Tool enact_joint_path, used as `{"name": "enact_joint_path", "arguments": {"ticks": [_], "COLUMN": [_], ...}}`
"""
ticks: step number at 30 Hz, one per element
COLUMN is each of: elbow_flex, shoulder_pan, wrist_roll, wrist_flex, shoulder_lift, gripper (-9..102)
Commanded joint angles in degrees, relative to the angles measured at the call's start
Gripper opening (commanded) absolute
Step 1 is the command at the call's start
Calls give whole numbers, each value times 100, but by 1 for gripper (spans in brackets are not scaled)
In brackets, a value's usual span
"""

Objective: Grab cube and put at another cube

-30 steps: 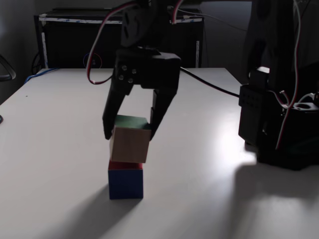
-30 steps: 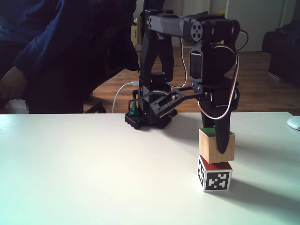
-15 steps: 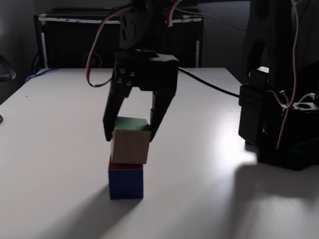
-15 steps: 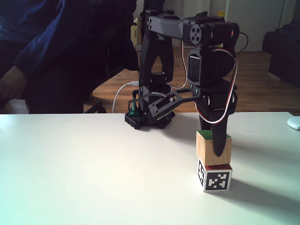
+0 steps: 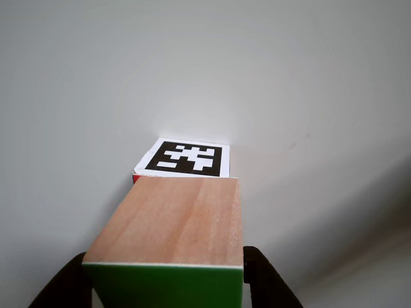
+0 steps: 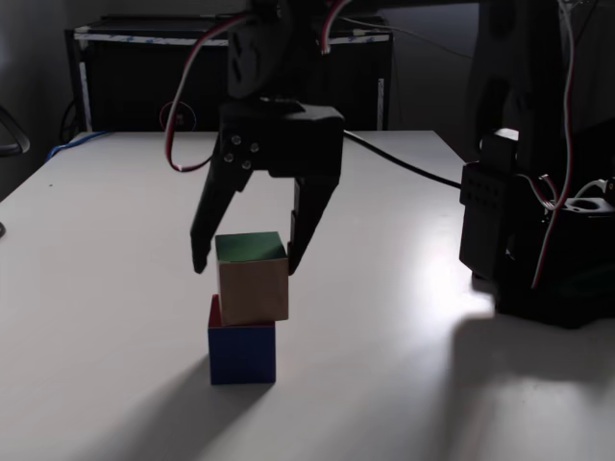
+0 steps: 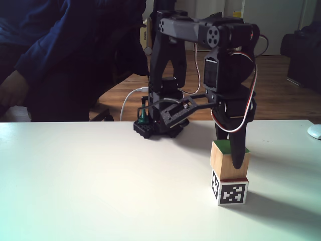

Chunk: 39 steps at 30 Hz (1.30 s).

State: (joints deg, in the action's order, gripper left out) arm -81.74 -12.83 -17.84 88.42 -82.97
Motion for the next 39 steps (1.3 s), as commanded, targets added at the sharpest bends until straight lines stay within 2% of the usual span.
{"name": "enact_joint_path", "arguments": {"ticks": [1,6,17,19,25,29,35,39], "elbow_flex": [264,396,1107,1169,404,-650,-3261,-4131], "shoulder_pan": [-97,-202,-431,-510,-536,62,1916,2936], "wrist_roll": [-62,-211,-299,-281,123,773,1793,2171], "wrist_flex": [62,255,1248,1494,1512,1450,492,-18], "shoulder_lift": [-26,-26,-729,-1020,-2927,-4614,-7532,-7989], "gripper": [38,42,46,46,44,44,47,35]}}
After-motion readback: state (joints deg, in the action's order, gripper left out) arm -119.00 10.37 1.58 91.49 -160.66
